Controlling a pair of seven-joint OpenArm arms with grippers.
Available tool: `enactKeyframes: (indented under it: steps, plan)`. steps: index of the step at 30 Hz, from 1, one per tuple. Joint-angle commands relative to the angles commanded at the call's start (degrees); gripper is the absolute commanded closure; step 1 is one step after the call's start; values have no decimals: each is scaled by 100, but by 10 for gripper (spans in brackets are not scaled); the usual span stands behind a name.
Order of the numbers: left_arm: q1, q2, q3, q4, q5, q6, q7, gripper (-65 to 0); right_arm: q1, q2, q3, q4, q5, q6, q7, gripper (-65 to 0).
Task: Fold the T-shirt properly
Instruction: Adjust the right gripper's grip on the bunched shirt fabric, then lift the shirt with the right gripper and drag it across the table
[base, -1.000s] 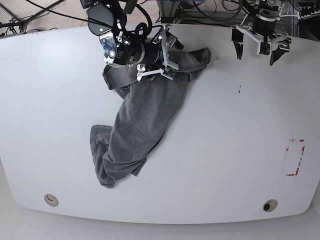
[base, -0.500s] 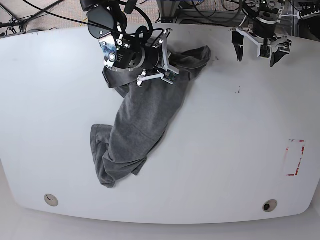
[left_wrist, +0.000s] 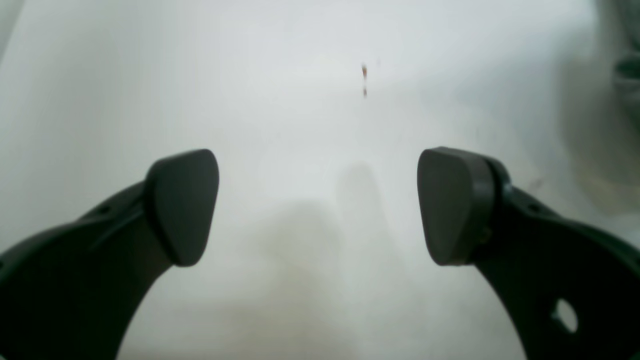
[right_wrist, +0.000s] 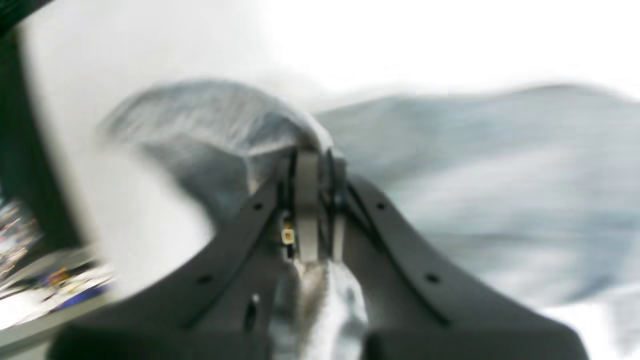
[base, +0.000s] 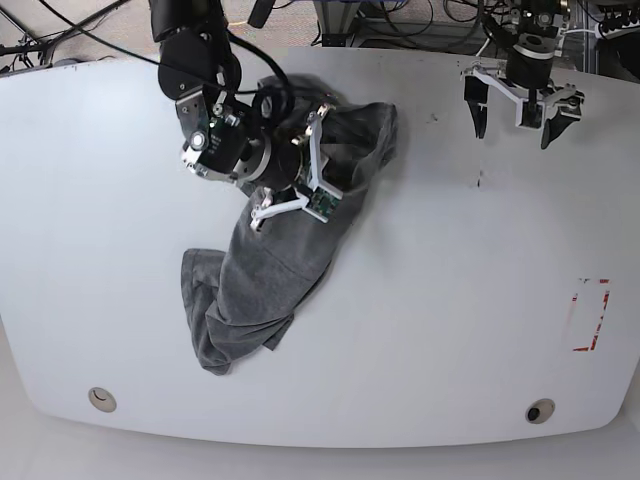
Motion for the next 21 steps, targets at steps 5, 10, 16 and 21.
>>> enactKeyframes:
  steps: [5, 10, 16, 21]
  plan:
    - [0, -26, 220, 26, 0, 0, 0, -597, 1002, 26, 290, -44, 0, 0, -35, 0]
    - [-149, -9, 316, 18, 0, 0, 0, -597, 1996, 62, 325, -440, -9, 0, -35, 0]
    - [-220, -26, 703, 18, 9, 0, 0, -597, 3130, 352, 325, -475, -9, 0, -44, 0]
    - [-554, -35, 905, 18, 35, 0, 0, -597, 4053, 527, 308, -475, -9, 0, -193, 0]
